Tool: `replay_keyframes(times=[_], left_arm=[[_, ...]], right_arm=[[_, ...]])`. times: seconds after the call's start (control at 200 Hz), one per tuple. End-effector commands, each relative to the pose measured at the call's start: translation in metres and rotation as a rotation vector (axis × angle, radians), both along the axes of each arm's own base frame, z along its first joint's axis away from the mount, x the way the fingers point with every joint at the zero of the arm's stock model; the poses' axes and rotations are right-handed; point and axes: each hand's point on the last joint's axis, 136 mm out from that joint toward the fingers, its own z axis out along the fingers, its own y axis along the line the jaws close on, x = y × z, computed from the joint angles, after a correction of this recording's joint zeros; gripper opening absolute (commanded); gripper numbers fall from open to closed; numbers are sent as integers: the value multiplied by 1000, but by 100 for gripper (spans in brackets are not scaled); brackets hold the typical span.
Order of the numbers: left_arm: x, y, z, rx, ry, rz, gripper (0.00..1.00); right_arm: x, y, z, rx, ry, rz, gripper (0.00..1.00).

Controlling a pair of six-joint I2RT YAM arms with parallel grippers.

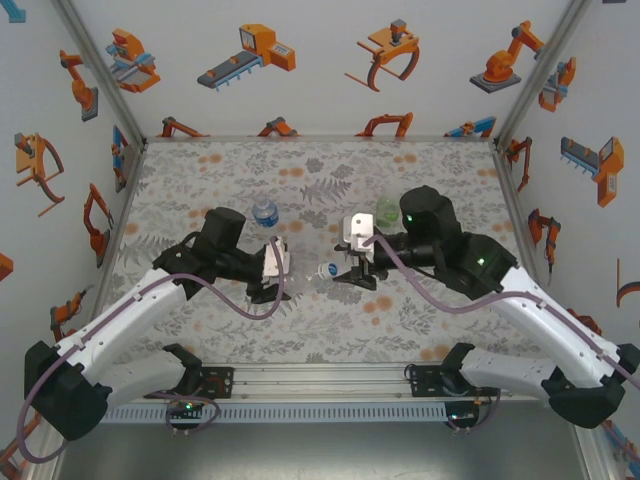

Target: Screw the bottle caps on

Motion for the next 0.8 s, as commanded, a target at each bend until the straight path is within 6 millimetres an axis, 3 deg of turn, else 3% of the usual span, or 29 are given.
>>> replay_keyframes(times=[0.0,0.355,0.796], left_arm=[[-9,-1,14,-32,-17,-56,0],[-10,-1,14,-30,-18,-64,0],[-10,-2,14,-28,-15,-67,0]], right_arm=[[-8,2,-2,-23,-56,98,51],[-6,11,-17,-25,-30,104,43],[-5,12,-30,-42,-3,103,41]])
